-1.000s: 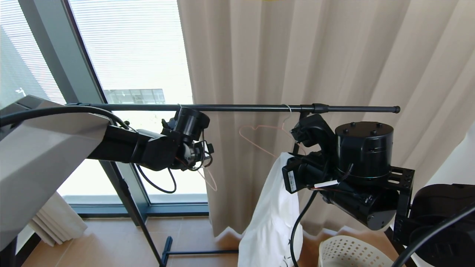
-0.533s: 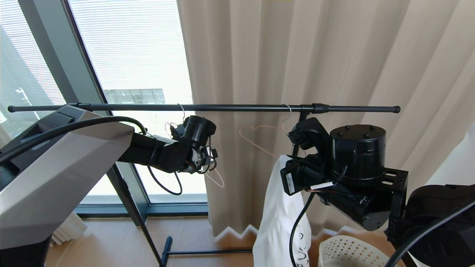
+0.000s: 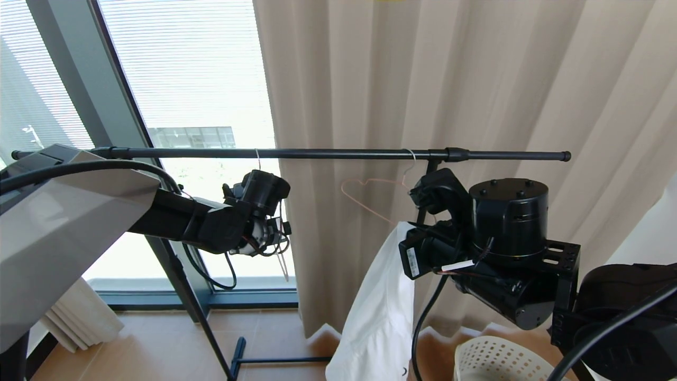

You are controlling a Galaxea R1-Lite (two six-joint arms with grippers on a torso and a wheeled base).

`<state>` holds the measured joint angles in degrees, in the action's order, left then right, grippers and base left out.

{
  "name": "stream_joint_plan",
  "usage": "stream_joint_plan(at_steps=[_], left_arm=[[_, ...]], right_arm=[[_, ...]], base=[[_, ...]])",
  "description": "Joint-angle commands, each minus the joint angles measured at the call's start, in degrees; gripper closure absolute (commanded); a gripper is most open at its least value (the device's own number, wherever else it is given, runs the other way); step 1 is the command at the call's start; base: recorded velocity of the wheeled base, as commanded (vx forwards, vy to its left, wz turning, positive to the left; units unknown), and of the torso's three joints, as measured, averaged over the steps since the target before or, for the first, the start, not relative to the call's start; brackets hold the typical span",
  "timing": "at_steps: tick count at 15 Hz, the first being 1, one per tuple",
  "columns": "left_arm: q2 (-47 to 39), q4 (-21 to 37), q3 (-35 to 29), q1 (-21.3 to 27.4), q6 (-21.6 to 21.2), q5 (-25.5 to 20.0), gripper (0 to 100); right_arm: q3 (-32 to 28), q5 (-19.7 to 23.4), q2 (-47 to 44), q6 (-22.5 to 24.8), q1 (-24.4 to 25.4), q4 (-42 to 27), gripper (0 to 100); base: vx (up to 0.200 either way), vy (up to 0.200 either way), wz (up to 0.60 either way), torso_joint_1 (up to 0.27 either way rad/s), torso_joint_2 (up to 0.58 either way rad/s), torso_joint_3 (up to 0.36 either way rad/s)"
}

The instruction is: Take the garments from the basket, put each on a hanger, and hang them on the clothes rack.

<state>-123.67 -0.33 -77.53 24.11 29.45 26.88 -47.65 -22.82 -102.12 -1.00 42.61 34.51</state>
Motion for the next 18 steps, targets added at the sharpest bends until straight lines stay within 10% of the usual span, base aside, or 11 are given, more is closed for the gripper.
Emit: stream_joint_plan(at_steps=[1,7,8,18], left_arm=[[0.4,-1.0,-1.0,0.1,-1.0,0.0,0],[-7.2,-4.4,-6.3,-2.5,-3.6,0.0,0],[-7.1,-5.6,-5.8,-2.6,-4.0,-0.1,100],[-2.4,-7.0,-3.3,-1.2,-5.4,-0.1,100]], right_arm=[[0.2,0.0,-0.1,-0.1,0.0,0.0,100],[1.3,0.0,0.2,-0.1,0.0,0.7,100],[1.6,0.0,0.0,0.0,0.0,1.3,100],[1.6,0.0,-0.2,0.0,0.0,1.4,100]], base=[[0.0,0.0,0.0,0.0,0.0,0.0],[0.0,0.0,0.0,0.0,0.0,0.0],[0.0,0.0,0.0,0.0,0.0,0.0],[0.0,0.0,0.0,0.0,0.0,0.0]])
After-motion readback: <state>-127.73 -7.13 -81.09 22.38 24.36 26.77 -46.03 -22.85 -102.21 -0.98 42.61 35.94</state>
